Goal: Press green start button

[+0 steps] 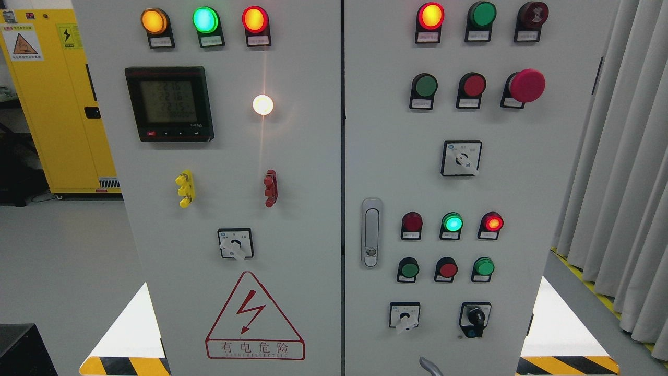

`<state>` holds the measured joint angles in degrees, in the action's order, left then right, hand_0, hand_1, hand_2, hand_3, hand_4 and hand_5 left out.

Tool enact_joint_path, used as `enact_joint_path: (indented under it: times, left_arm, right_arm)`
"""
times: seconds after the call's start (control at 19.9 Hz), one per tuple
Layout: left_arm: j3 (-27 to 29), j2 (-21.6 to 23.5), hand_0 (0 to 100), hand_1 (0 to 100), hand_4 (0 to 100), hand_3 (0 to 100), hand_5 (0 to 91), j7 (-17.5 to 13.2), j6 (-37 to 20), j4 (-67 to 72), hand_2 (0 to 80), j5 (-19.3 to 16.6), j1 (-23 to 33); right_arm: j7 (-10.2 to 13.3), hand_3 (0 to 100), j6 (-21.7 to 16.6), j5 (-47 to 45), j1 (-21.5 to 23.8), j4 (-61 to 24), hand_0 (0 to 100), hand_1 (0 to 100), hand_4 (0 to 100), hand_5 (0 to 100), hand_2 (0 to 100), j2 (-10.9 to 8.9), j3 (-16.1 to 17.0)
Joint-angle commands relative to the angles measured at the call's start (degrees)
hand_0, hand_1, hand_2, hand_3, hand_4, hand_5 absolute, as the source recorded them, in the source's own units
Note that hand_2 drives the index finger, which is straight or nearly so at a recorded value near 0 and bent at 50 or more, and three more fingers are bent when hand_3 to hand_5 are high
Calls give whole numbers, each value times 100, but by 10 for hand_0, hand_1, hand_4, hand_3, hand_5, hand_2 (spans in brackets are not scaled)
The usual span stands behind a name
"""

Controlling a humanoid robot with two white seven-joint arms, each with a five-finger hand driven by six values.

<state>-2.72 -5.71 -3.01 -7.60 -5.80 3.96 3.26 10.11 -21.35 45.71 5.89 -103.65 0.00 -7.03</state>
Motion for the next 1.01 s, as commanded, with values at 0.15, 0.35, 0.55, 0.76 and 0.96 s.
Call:
enact_joint_path:
  times: [0.15, 0.35, 0.55, 0.76, 0.96]
  left_arm:
    - [0, 0, 120, 556, 0, 0, 0, 2, -4, 0, 0, 0, -1]
    - [0, 0, 120, 556, 0, 0, 0, 2, -4, 0, 0, 0, -1]
    - [0, 0, 120, 556, 0, 0, 0, 2, -4, 0, 0, 0, -1]
    - [0, 0, 120, 556, 0, 0, 0, 2, -4, 0, 0, 0, -1]
    - [0, 0, 120, 556, 0, 0, 0, 2, -4, 0, 0, 0, -1]
  right_arm:
    - [-18, 968, 17, 1298, -896, 486, 220, 780, 964, 1000, 0, -71, 501]
    - [-26, 974, 25, 1581, -1107, 486, 225, 768, 964, 1000, 0, -71, 501]
    - [-53, 975, 43, 1730, -1327, 530, 229, 763, 966, 1000, 0, -62, 493]
    - [-61, 978, 61, 1792, -1547, 714, 235, 756, 970, 1000, 0, -27, 440]
    - [-61, 978, 69, 1880, -1749, 908, 242, 748, 971, 1000, 0, -18, 422]
